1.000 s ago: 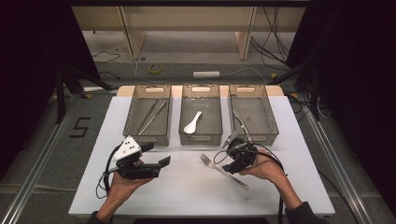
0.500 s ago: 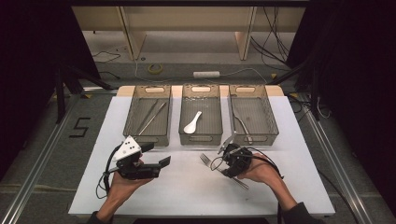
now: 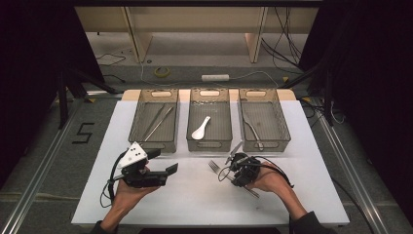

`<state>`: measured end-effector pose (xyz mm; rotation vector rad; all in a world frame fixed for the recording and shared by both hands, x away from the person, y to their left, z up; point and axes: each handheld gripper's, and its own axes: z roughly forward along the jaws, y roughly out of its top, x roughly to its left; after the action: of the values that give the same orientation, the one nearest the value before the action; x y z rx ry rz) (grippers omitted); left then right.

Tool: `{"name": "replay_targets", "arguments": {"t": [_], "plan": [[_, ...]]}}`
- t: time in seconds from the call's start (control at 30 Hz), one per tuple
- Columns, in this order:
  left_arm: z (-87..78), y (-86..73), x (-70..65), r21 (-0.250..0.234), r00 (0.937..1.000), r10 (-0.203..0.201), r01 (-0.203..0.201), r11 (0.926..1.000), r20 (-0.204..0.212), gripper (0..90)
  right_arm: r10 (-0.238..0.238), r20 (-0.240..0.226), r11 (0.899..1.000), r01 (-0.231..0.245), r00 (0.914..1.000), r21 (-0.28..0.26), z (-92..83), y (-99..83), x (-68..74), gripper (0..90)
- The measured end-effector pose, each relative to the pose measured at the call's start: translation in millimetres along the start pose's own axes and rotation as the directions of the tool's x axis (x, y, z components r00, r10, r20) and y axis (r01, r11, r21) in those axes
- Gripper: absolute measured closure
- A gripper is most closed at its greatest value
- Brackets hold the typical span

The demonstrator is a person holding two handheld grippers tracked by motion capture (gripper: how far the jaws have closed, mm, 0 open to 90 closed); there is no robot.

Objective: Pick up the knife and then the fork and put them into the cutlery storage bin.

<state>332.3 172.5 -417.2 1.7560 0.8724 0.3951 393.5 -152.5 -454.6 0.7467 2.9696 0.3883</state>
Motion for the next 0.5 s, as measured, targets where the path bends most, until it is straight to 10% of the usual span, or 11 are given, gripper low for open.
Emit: {"name": "replay_targets", "arguments": {"t": [0.5], "plan": [[-0.2, 0.1, 0.2, -0.002, 1.0, -0.001, 0.001, 1.0, 0.001, 15.9, -0.028, 0.012, 0.999, 0.028, 0.9995, 0.019, 3.3, 1.3, 3.1, 80.5]]}}
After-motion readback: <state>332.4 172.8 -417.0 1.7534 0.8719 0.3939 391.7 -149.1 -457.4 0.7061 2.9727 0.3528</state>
